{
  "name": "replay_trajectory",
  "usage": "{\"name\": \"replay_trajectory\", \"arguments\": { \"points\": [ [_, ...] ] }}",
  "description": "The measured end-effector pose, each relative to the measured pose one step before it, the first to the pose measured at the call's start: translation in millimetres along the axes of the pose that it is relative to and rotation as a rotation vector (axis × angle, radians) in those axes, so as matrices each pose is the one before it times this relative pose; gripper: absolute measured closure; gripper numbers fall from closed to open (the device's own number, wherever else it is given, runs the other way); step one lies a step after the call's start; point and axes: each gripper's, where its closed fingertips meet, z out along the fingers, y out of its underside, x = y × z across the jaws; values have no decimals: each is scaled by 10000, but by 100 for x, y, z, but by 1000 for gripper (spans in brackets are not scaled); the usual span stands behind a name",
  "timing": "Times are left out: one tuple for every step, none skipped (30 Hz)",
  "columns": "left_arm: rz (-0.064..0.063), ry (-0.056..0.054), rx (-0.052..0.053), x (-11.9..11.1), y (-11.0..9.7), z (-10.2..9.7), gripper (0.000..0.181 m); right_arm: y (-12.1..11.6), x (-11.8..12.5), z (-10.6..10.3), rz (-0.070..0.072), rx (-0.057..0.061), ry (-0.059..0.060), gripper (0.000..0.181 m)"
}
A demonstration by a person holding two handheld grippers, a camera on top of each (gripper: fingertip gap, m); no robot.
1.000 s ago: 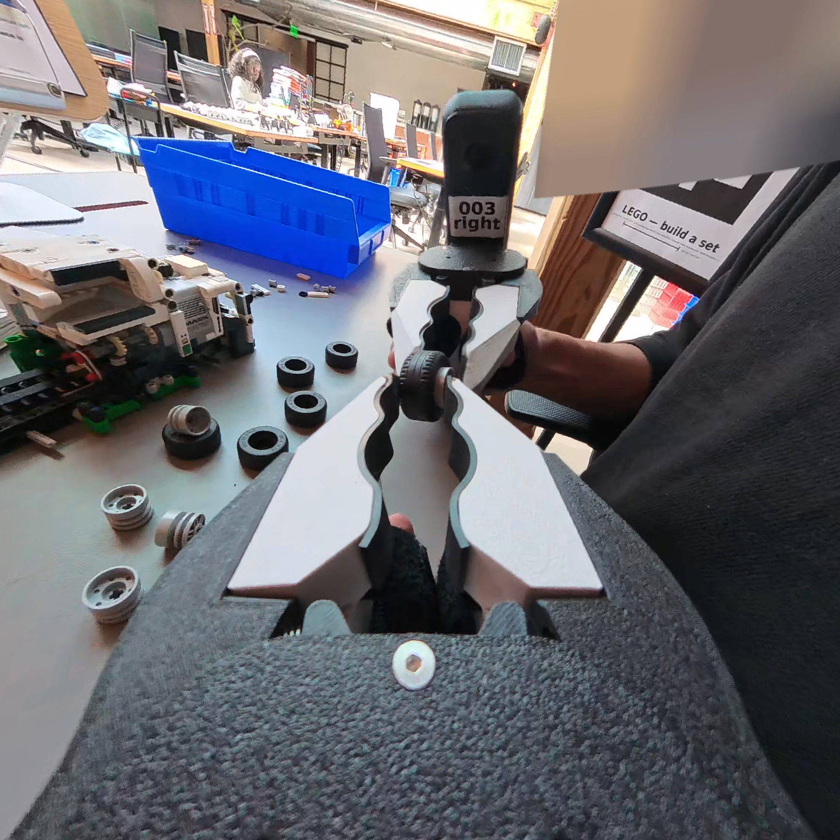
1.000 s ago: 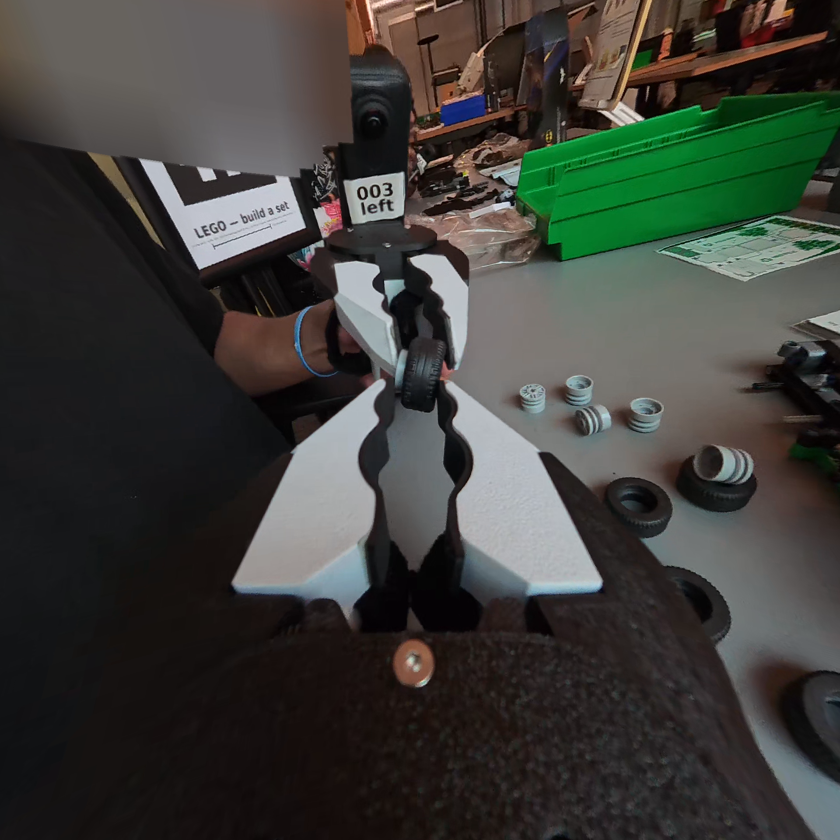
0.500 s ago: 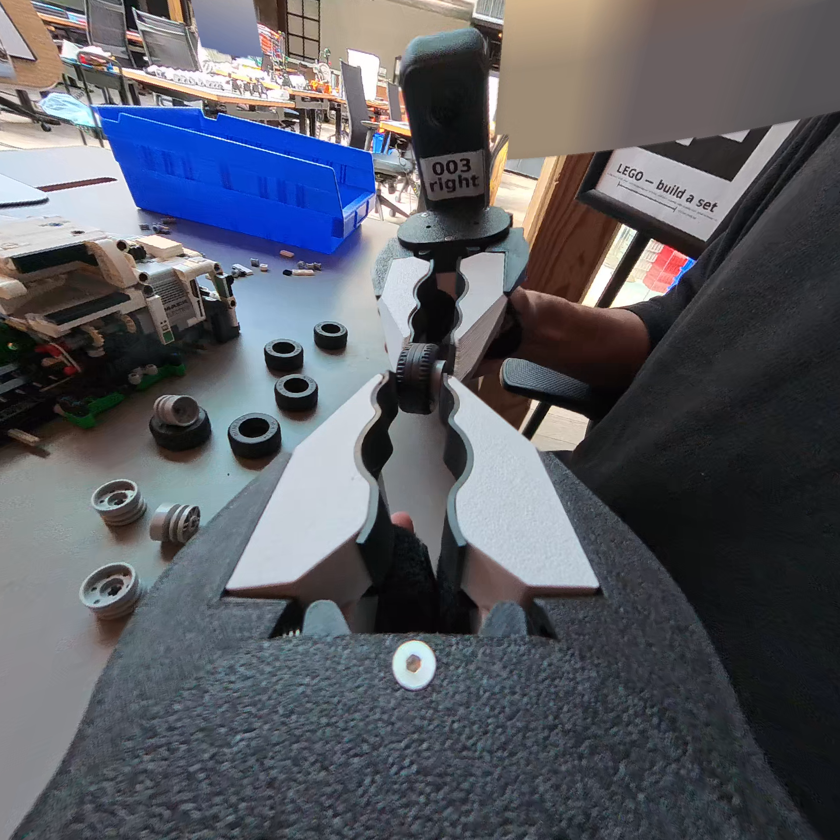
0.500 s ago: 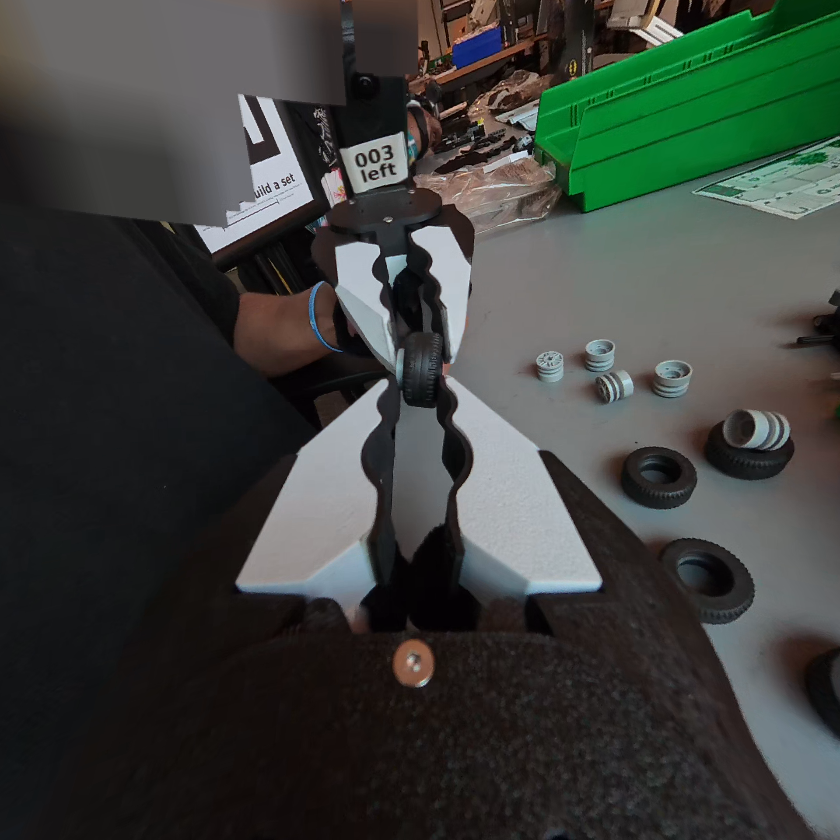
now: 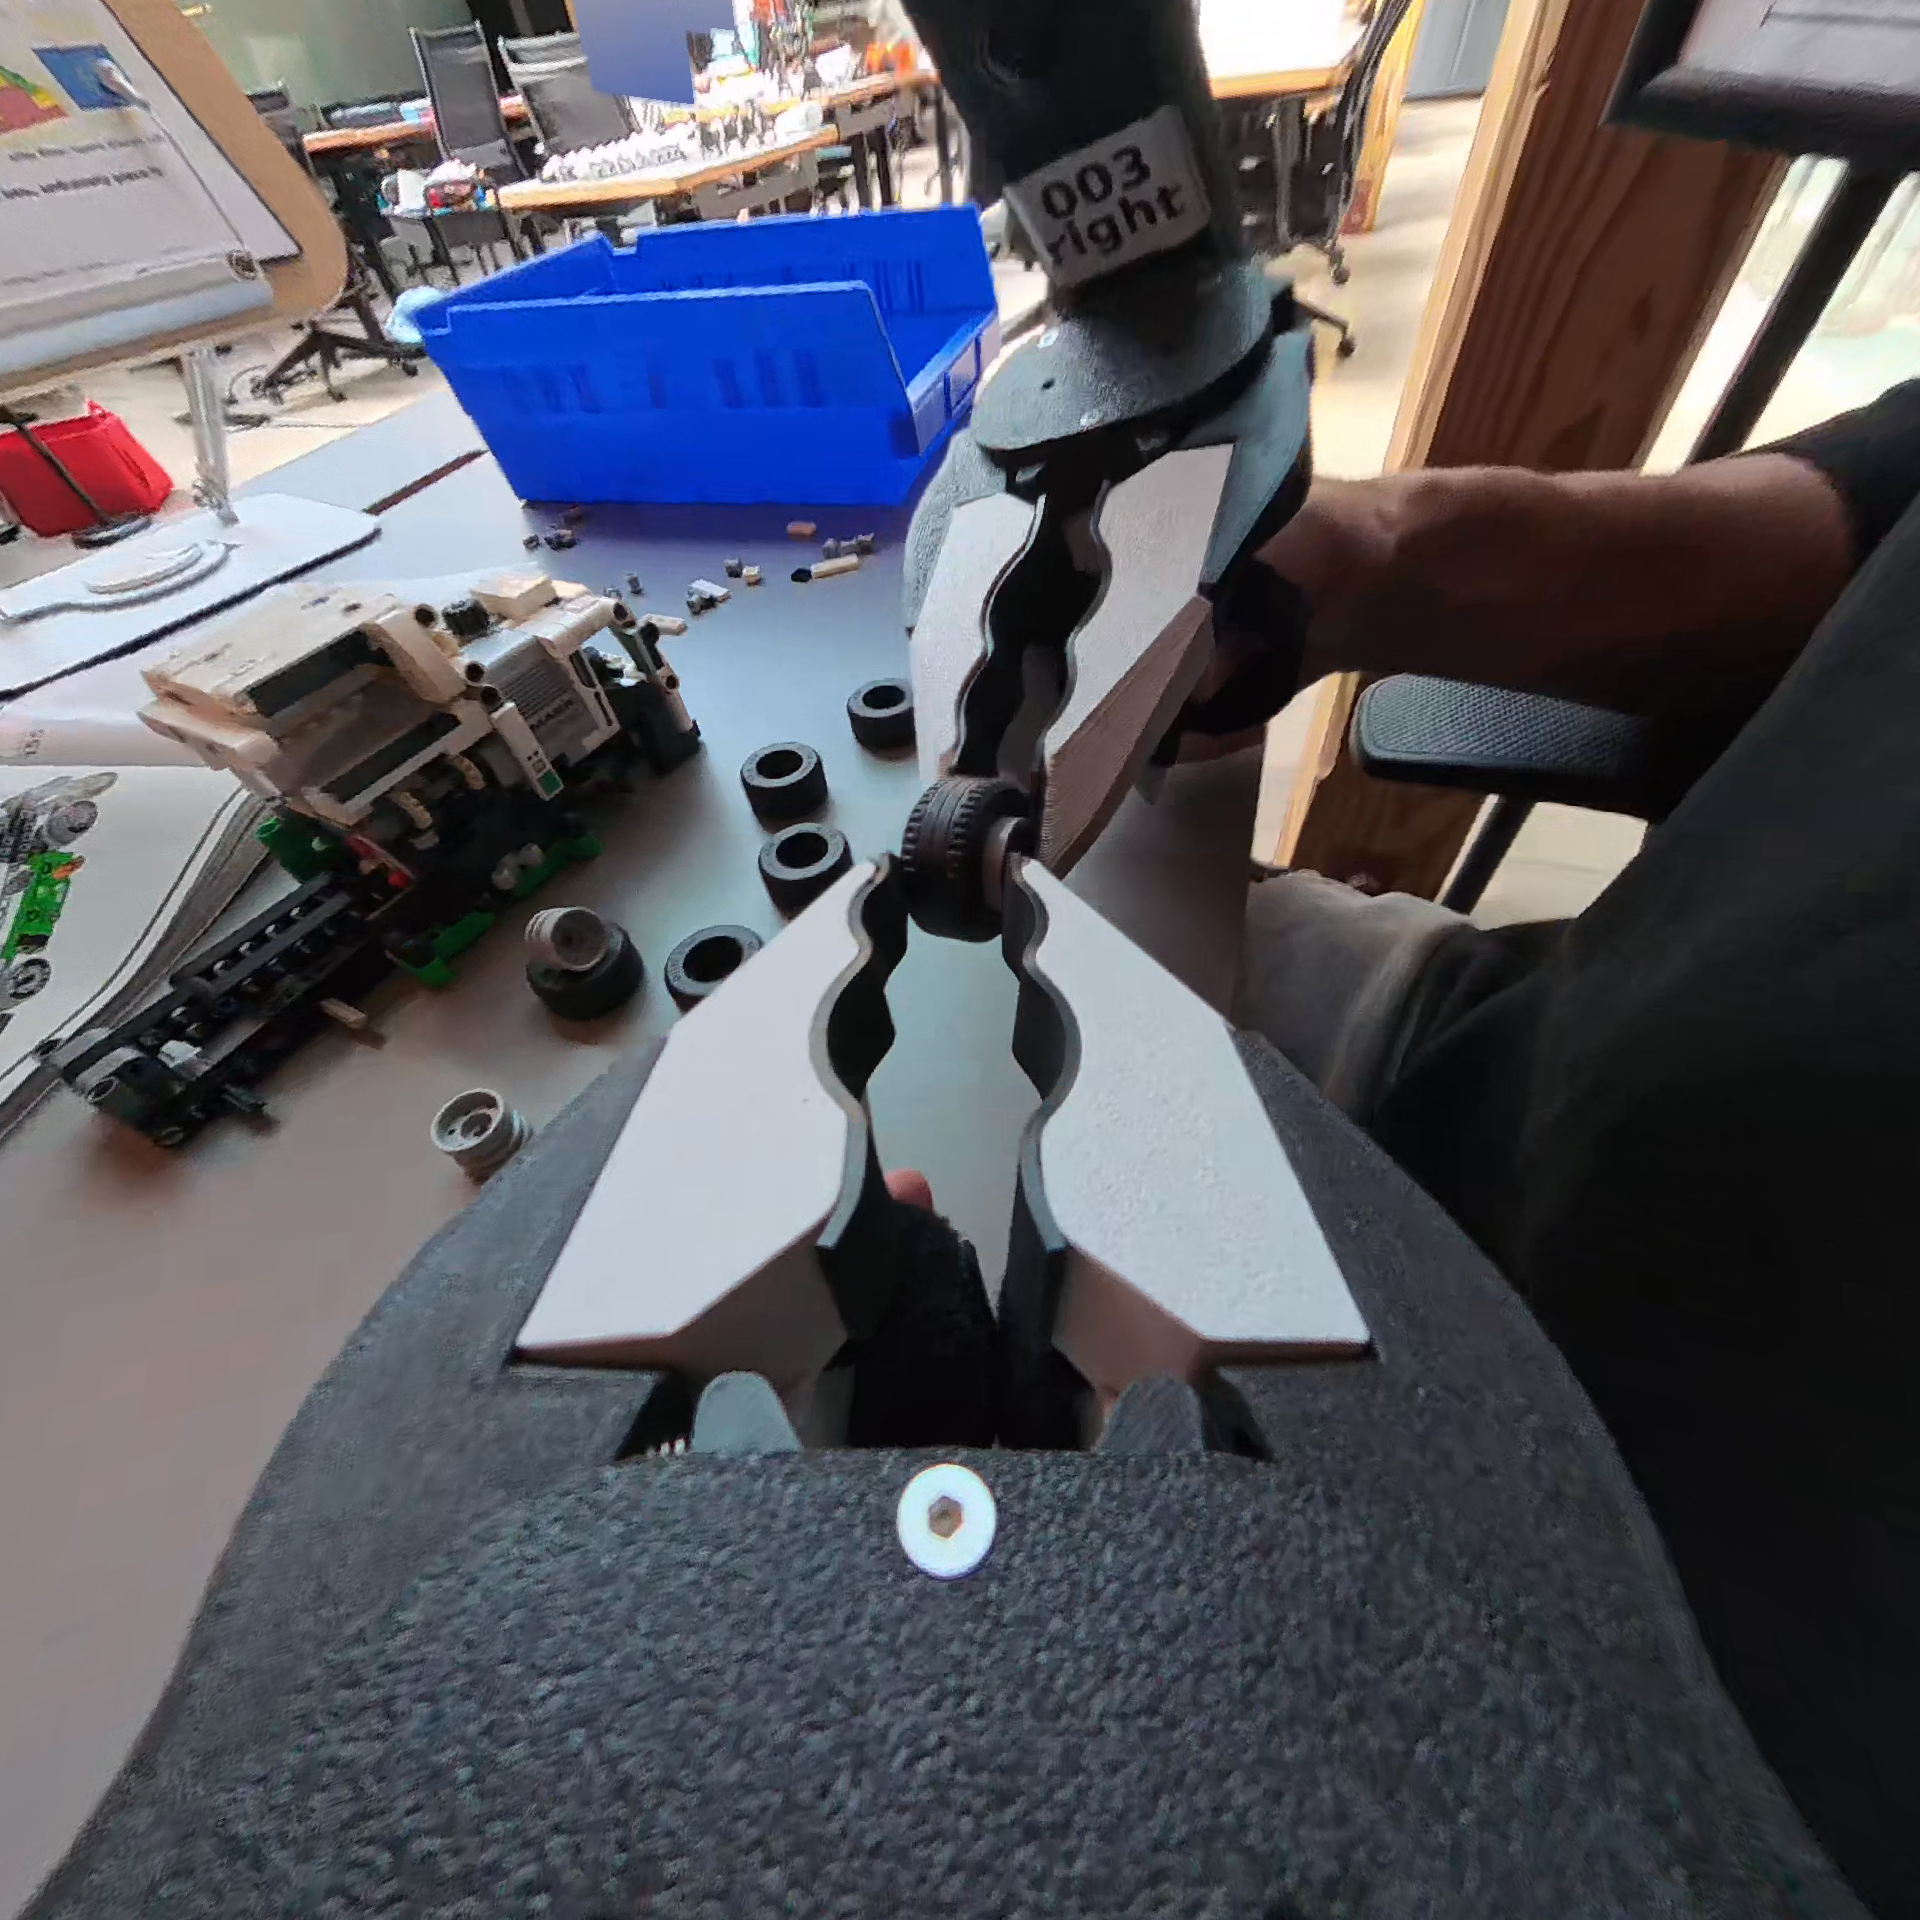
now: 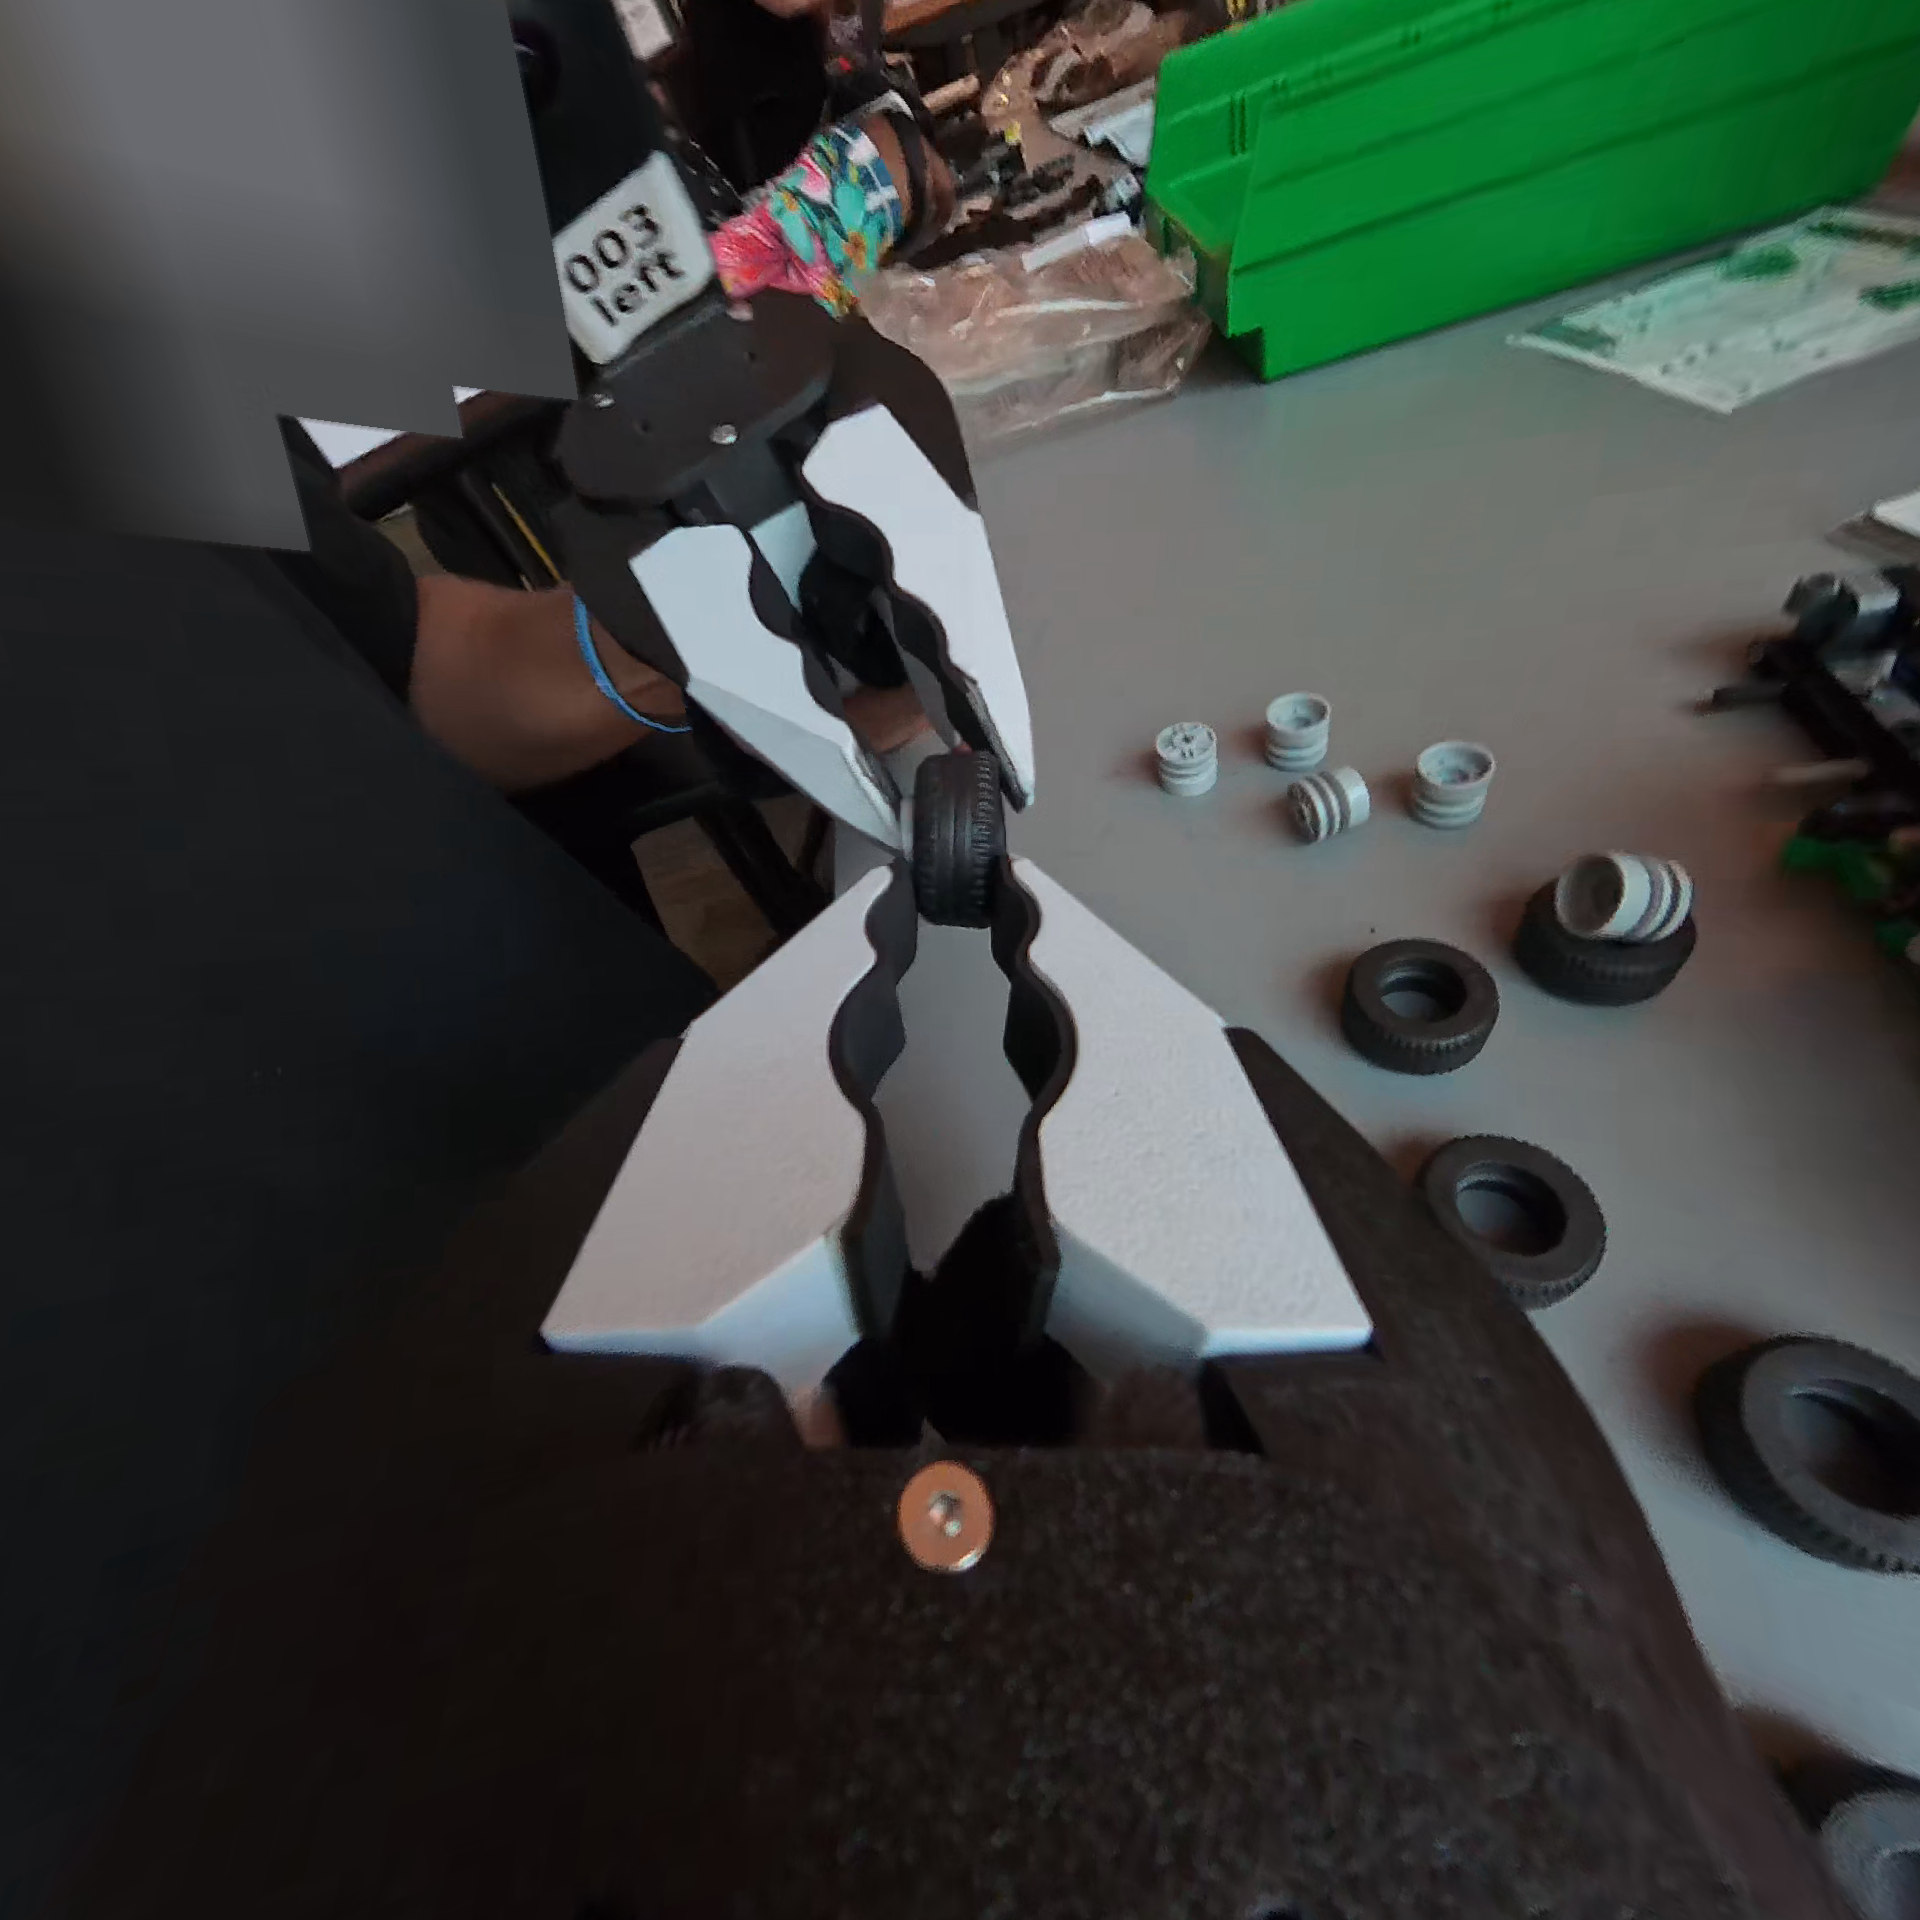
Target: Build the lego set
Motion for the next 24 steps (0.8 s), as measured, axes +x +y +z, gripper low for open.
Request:
{"name": "replay_trajectory", "arguments": {
  "points": [
    [-70, 253, 208, 251, -333, -168, 164, -219, -277, -27, -234, 94, -139, 167],
    [135, 160, -186, 144, 294, -36, 163, 491, -4, 218, -158, -442, 67, 167],
    [414, 23, -324, 85, 623, 67, 162, 614, 111, 258, -331, -535, 226, 166],
    [567, -100, -159, 137, 452, 70, 162, 398, -44, 223, -374, -321, 146, 166],
    [592, -173, -73, 167, 286, 49, 163, 362, -60, 211, -311, -266, 95, 166],
    [599, -150, -132, 217, 290, 91, 163, 467, -97, 172, -259, -339, 44, 165],
    [580, -160, -176, 184, 309, 143, 162, 309, -26, 80, -334, -217, 106, 165],
    [533, -195, -113, 110, 177, 115, 162, 80, -101, -42, -399, -24, 104, 165],
    [456, -204, -1, 59, -29, 42, 163, 9, -81, -135, -447, 52, 129, 164],
    [367, -254, 46, -82, -92, -7, 163, -101, 122, -245, -340, 114, 254, 163],
    [253, -315, 45, -273, -60, -42, 164, -253, 181, -318, -181, 204, 268, 161],
    [79, -249, 106, -284, -88, -103, 164, -272, 393, -345, -71, 235, 352, 159],
    [-138, -146, 193, -260, -197, -135, 164, -314, 425, -301, -25, 280, 348, 159],
    [-275, -82, 191, -237, -206, -112, 164, -310, 64, -200, -47, 279, 138, 157],
    [-251, -45, 154, -208, -159, -72, 164, -307, 13, -138, -150, 234, 169, 157],
    [-210, 22, 112, -118, -147, -70, 164, -86, -128, -16, -263, 88, 139, 157],
    [-287, 78, 110, -89, -185, -51, 164, 140, -222, 113, -374, -96, 123, 156],
    [-387, 140, 122, -33, -232, -57, 164, 100, 301, 136, -367, -90, 474, 154],
    [-465, 213, 121, 38, -267, -40, 164, -106, 68, 103, -343, 62, 323, 155],
    [-531, 223, 55, 59, -217, 34, 164, -332, -323, 57, -220, 188, 30, 157],
    [-501, 237, -16, 121, -102, 110, 164, -204, 85, 81, -60, 77, 182, 159],
    [-365, 245, -111, 197, 74, 156, 164, 131, -38, 130, 22, -108, -6, 160],
    [-210, 219, -252, 195, 306, 138, 164, 341, -167, 56, 187, -194, -200, 161],
    [-129, 167, -318, 152, 435, 143, 164, 431, -210, 63, 422, -207, -374, 162]
  ]
}}
